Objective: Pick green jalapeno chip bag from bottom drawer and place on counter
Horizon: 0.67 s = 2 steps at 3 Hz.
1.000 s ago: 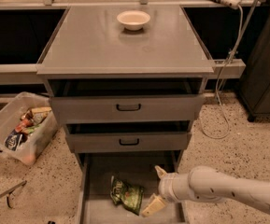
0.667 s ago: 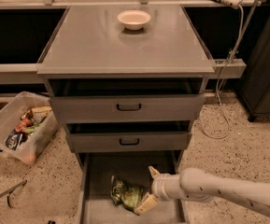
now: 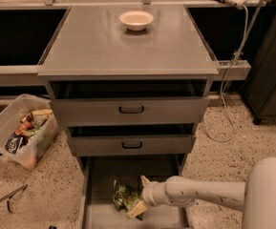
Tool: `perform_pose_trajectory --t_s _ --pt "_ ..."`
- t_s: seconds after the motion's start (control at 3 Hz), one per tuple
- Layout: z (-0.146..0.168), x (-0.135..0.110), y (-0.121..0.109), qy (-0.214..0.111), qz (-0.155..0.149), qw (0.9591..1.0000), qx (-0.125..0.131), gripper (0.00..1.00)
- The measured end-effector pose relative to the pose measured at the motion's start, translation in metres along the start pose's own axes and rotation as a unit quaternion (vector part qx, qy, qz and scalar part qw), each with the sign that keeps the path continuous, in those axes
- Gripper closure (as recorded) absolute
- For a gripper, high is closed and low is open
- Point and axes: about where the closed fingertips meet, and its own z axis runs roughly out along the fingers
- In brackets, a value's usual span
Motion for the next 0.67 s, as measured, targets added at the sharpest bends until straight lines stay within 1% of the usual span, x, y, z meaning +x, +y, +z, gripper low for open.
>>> perform_pose_trajectory --t_s 0.33,0.67 --pt "0.000 0.000 0.000 0.000 0.000 1.0000 0.000 0.00" --pt "0.030 0.006 -0.006 -0.002 0.003 0.9999 -0.015 0.00"
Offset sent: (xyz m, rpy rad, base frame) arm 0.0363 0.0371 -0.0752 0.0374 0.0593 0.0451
